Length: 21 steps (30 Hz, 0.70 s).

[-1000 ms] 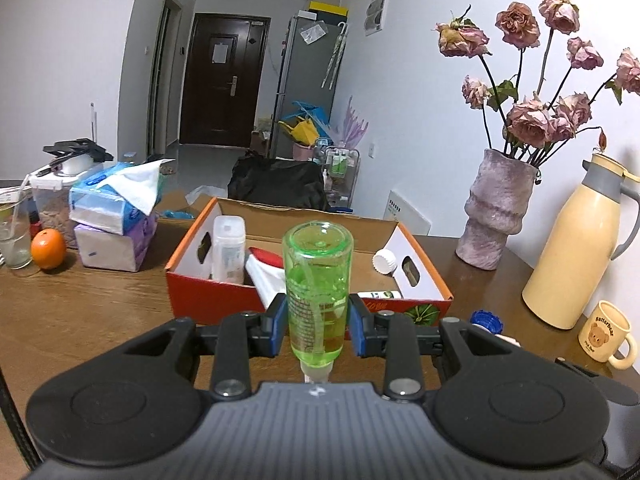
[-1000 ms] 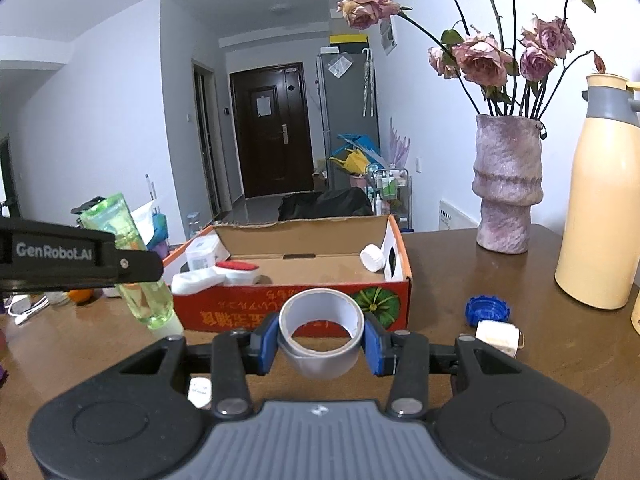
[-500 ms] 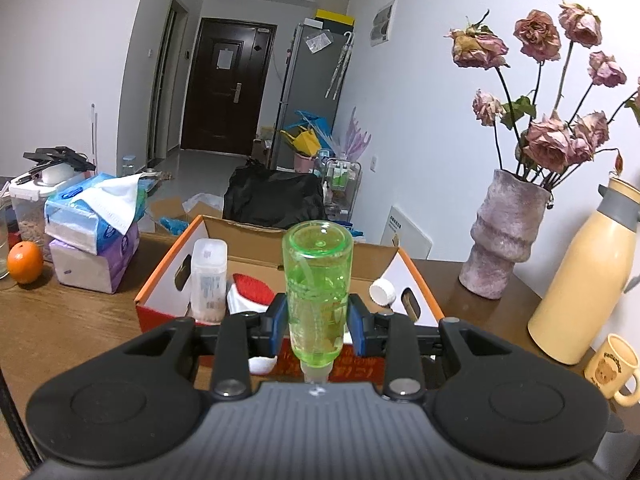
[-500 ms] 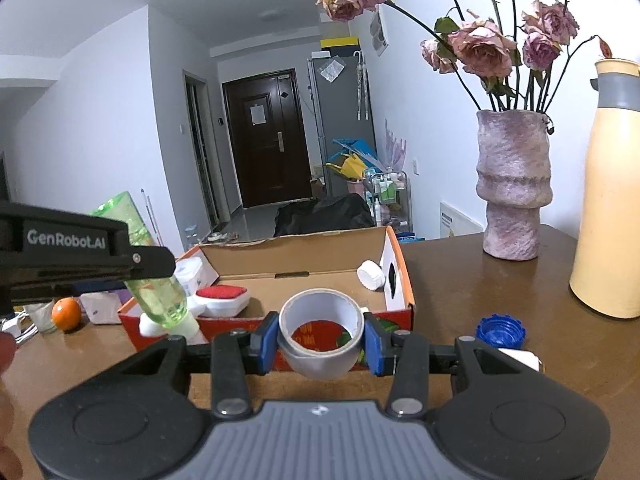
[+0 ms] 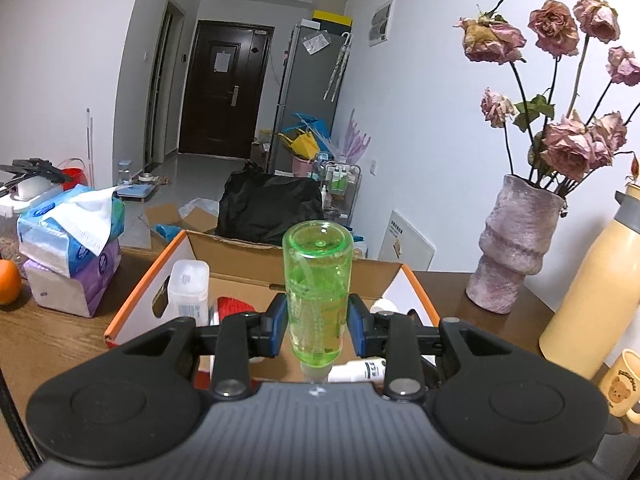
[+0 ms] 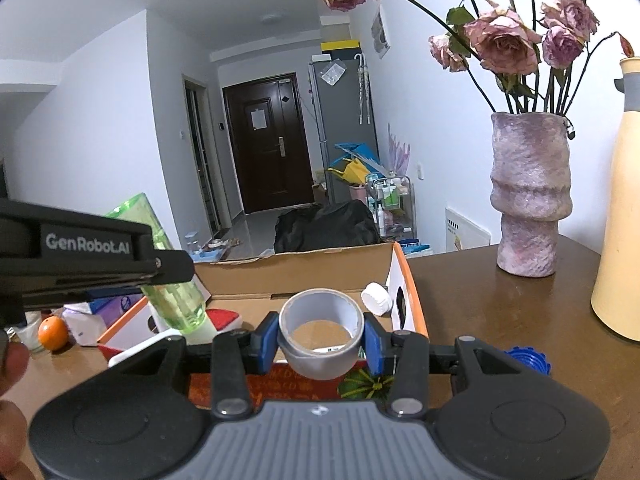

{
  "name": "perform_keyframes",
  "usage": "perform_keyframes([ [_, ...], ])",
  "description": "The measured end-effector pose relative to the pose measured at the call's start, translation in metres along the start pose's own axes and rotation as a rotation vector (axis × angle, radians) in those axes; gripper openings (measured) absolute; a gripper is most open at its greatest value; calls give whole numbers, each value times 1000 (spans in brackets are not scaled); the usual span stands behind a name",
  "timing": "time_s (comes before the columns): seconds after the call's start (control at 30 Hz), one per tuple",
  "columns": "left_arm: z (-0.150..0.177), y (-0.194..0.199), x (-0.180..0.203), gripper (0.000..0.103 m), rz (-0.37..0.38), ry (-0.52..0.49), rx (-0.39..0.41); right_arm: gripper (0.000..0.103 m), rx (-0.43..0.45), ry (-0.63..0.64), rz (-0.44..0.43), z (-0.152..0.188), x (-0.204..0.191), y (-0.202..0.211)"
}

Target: Organize rigid objects

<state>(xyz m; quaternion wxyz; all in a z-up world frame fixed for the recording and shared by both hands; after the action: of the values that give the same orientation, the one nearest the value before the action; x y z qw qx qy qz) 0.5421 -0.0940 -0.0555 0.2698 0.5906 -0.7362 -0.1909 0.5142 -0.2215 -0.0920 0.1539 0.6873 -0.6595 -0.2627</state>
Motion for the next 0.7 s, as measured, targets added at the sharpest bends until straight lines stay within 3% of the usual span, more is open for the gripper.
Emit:
perform_keyframes([
  [0.7, -28, -53, -11, 32, -77, -7, -4, 42, -2, 42, 22, -31, -5, -51],
])
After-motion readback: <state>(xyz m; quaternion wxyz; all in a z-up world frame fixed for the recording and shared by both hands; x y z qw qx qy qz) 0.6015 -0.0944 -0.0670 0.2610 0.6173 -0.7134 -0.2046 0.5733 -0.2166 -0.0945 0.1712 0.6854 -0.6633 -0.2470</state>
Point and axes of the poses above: each gripper's, at about its wrist camera, not at the fingertips, and y roughly against the way its jaws point, x to its right, z to its underside, the point moved 6 cm from there along -y, roughly the way its jaws point, and after that the axes turned 13 degrees about -x, right-handed, at the moved point
